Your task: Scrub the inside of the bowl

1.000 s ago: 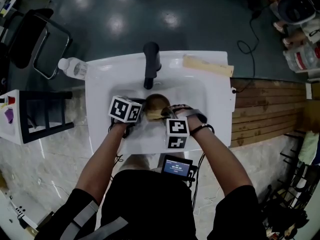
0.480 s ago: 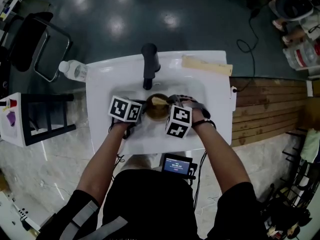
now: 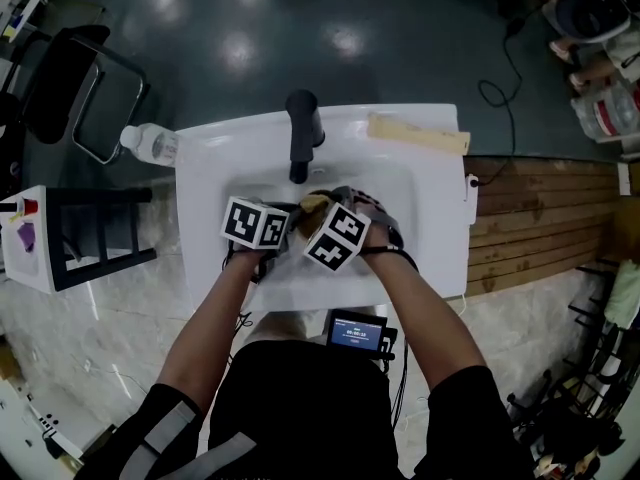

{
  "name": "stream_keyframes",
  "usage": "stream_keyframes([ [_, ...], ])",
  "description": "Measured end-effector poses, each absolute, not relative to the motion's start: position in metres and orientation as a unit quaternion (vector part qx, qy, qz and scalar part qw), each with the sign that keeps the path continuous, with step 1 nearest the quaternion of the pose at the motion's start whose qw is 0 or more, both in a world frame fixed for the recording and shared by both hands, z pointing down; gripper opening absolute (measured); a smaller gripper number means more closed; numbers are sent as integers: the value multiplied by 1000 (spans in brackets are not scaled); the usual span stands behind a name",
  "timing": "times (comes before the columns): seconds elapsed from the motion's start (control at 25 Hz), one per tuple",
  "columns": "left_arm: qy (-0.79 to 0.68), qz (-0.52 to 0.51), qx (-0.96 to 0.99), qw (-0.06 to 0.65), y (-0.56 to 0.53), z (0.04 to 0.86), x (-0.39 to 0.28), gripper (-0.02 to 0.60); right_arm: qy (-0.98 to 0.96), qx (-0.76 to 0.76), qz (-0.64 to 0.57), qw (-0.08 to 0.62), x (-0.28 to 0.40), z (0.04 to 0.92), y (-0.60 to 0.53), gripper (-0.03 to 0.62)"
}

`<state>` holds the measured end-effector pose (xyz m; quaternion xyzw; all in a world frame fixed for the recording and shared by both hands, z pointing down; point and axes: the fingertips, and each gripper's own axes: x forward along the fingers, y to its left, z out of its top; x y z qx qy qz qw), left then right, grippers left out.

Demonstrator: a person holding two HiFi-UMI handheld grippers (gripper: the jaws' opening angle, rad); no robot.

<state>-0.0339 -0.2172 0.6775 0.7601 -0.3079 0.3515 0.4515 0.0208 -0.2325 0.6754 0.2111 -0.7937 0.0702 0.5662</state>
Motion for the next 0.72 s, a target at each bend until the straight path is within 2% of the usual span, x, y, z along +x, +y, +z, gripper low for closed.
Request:
stream_keyframes([
  [0.28, -312, 355, 754, 456, -216, 678, -38, 14, -803, 202, 66, 556, 6, 675, -225, 43],
  [0.72, -324, 343, 747, 469, -220, 679, -45, 12, -844, 68, 58, 529, -14, 679, -170, 43],
])
